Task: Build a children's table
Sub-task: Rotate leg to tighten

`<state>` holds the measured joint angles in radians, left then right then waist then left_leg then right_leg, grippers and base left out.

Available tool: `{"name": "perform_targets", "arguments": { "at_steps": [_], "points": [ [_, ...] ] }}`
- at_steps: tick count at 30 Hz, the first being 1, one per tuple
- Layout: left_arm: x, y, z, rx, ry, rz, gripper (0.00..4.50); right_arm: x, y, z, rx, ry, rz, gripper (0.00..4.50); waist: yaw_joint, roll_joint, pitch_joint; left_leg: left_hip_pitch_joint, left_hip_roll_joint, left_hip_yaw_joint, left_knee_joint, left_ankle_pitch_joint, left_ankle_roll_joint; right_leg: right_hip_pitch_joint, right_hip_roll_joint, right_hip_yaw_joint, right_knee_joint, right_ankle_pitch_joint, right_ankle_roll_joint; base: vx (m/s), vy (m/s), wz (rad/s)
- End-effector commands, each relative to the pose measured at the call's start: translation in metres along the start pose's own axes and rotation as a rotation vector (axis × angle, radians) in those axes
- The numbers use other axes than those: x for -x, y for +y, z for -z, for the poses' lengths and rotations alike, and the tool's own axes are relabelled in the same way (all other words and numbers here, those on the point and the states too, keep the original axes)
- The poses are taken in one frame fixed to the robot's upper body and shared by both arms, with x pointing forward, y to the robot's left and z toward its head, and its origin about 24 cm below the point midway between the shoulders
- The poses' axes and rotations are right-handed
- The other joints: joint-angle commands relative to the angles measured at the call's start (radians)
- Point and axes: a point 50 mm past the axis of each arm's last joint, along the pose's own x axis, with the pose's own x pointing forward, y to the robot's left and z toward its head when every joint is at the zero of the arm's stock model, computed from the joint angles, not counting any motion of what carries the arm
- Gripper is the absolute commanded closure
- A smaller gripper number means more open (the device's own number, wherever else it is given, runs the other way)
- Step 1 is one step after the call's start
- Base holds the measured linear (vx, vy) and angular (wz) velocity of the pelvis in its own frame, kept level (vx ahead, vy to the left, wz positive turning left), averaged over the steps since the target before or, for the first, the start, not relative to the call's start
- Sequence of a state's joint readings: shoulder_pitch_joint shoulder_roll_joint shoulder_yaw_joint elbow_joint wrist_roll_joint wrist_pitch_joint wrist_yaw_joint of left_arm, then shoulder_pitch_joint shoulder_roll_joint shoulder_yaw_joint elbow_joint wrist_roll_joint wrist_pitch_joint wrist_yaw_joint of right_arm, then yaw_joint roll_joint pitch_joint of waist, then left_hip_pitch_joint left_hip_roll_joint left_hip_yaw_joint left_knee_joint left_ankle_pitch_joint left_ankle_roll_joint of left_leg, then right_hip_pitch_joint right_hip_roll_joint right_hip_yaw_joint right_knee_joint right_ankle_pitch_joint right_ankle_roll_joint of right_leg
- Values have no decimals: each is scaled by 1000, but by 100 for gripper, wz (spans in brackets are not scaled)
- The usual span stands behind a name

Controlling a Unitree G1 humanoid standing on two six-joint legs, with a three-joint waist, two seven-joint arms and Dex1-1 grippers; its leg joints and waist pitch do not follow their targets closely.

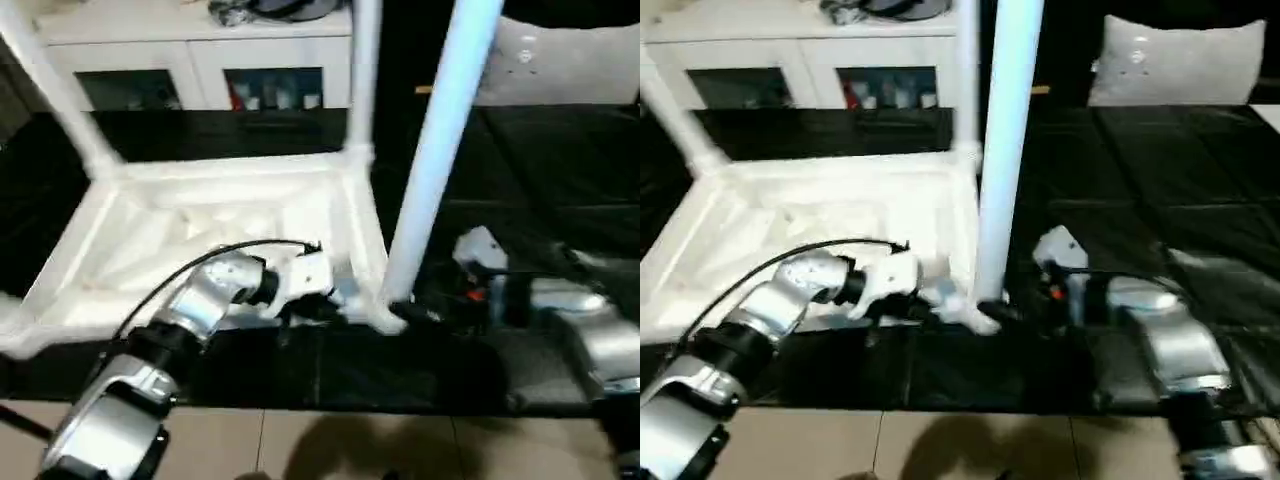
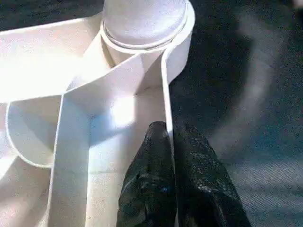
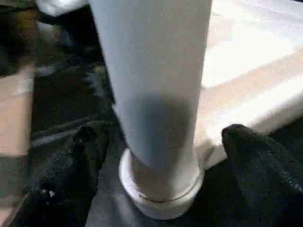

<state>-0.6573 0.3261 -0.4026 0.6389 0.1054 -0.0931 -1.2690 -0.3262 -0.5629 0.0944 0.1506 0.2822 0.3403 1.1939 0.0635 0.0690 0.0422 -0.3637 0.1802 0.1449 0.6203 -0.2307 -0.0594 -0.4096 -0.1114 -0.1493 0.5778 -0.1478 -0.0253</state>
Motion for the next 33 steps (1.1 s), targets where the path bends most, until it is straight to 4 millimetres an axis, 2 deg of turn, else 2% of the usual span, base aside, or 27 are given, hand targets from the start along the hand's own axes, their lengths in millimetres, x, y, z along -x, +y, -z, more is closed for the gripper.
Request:
{"name": "perform_targets", "arguments": {
  "at_steps": [1,5,11,14,16,20,25,26,27,30,31,32,33],
  "points": [
    [-3,-5,-3,-76,27,90,450,-4,6,-5,12,-9,-99,71,3,-17,-72,-5,53,-2,-70,-49,155,72,-56,63,-48,-189,-207,0,0,0],
    [-2,-10,-3,-107,33,145,450,-5,10,-4,11,-5,-171,105,9,-22,-71,-6,53,-1,-71,-52,142,72,-57,63,-51,-210,-204,0,0,0],
    [-1,-17,-4,-155,32,234,450,-9,19,-1,-4,3,-271,168,27,-22,-73,-4,55,0,-71,-42,132,70,-58,66,-48,-216,-197,0,0,0],
    [-2,-19,-4,-161,31,250,450,-11,21,1,-15,4,-286,176,27,-21,-73,-5,55,0,-71,-40,124,71,-58,65,-48,-218,-191,0,0,0],
    [-2,-20,-4,-164,30,256,450,-11,22,1,-21,0,-296,209,27,-22,-72,-5,54,1,-72,-46,120,70,-57,65,-50,-229,-188,0,0,0],
    [-2,-21,-4,-161,24,264,450,-12,24,2,-27,-4,-309,239,26,-23,-73,-5,53,0,-72,-43,114,71,-57,64,-50,-236,-182,0,0,0],
    [-3,-21,-3,-117,-6,252,450,-15,28,2,-36,-19,-320,249,26,-24,-73,-6,53,1,-72,-40,114,72,-56,64,-50,-239,-178,0,0,0],
    [-4,-20,-2,-86,-13,226,450,-19,28,1,-43,-44,-287,249,24,-28,-71,-6,52,2,-73,-40,112,71,-56,64,-52,-247,-176,0,0,0],
    [-5,-19,-2,-73,-13,215,450,-21,27,1,-53,-52,-253,249,24,-27,-71,-6,52,1,-73,-38,110,71,-57,64,-52,-253,-174,0,0,0],
    [-6,-14,-3,-11,-30,147,450,-32,17,3,-86,-48,-59,249,15,-23,-64,-4,47,2,-80,-89,77,72,-55,61,-66,-349,-141,0,0,0],
    [-7,-9,-6,35,-44,98,450,-39,13,2,-106,-54,35,251,8,-22,-59,-2,43,4,-83,-125,54,70,-54,59,-75,-409,-120,0,0,0],
    [-7,-9,-6,41,-45,90,450,-40,12,2,-109,-55,49,251,-2,-23,-54,2,38,2,-86,-164,33,69,-53,53,-87,-488,-94,0,0,0],
    [-8,-5,-8,69,-50,52,450,-44,10,2,-123,-56,105,252,-7,-19,-52,5,34,2,-84,-185,26,68,-53,49,-94,-524,-79,0,0,0]
  ]
}}
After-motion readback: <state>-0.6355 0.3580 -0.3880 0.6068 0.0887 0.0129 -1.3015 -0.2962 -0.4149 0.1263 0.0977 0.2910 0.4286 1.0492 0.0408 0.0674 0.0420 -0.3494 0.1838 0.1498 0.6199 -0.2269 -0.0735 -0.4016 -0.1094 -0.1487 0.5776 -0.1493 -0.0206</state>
